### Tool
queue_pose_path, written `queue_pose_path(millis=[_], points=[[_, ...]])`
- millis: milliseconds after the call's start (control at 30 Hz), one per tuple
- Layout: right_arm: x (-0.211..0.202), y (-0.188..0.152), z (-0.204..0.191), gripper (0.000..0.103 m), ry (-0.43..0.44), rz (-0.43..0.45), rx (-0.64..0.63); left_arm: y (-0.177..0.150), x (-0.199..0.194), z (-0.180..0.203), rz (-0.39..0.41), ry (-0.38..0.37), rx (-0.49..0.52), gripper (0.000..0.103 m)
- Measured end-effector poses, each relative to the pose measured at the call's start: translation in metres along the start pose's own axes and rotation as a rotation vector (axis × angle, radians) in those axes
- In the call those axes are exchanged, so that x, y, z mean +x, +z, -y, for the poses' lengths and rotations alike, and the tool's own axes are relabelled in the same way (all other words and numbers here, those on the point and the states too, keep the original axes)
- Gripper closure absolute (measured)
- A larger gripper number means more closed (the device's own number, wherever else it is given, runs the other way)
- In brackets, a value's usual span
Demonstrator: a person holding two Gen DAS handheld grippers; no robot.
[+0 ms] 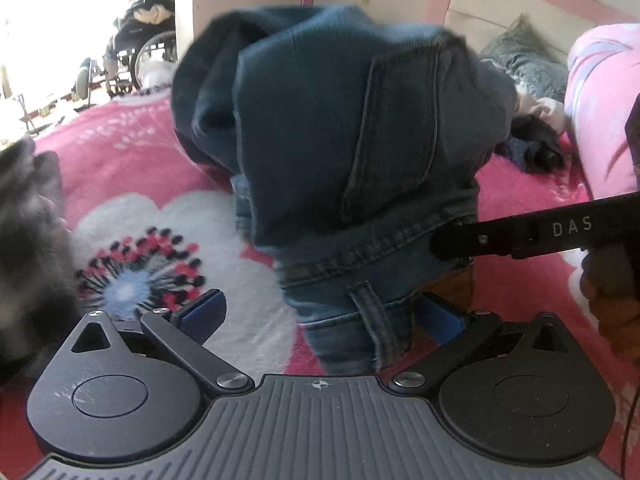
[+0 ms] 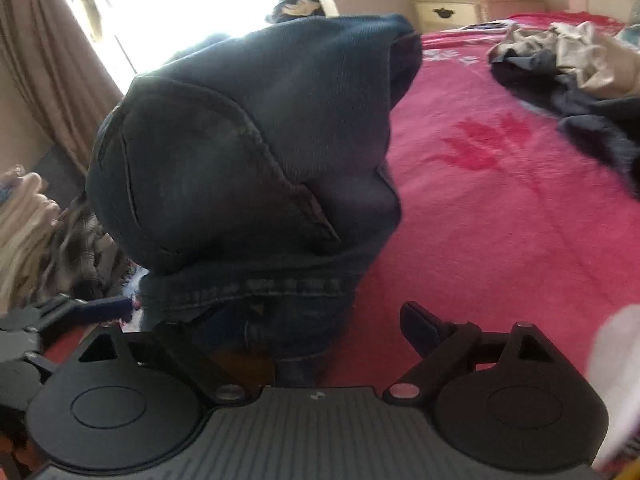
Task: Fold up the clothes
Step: 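Grasp the blue denim jacket hem with the left and right grippers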
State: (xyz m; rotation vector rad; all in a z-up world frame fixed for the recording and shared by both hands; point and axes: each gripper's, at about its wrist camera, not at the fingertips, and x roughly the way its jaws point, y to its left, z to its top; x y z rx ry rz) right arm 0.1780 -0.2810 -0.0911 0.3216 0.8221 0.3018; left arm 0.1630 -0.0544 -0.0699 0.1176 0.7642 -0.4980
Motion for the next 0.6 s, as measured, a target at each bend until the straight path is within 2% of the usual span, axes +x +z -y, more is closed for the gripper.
queue_pose_path(millis=[67, 100, 200, 267, 400, 600], points=[[0.007, 0.004, 0.004, 0.035, 0.043, -0.004, 0.024, 0.0, 0.005, 0.001, 0.002, -0.007, -0.007, 0.008], [0.005, 0.004, 0.002, 0.036, 0.044, 0.0, 0.023, 0.0, 0.006, 0.001, 0.001, -0.012, -0.014, 0.016], [-0.003, 0.003, -0.004, 0.051, 0.033, 0.018, 0.011, 0.002, 0.005, 0.002, 0.013, -0.034, -0.034, 0.029], [-0.009, 0.002, -0.008, 0.067, 0.026, 0.029, 0.003, 0.003, 0.0, 0.004, 0.031, -0.033, -0.039, 0.036], [-0.026, -0.002, -0.015, 0.077, 0.049, 0.043, 0.012, 0.001, -0.013, -0.001, 0.042, -0.047, -0.081, 0.057], [-0.056, -0.007, -0.032, 0.081, 0.136, 0.054, 0.018, -0.001, -0.045, -0.015, 0.056, -0.112, -0.149, 0.066]])
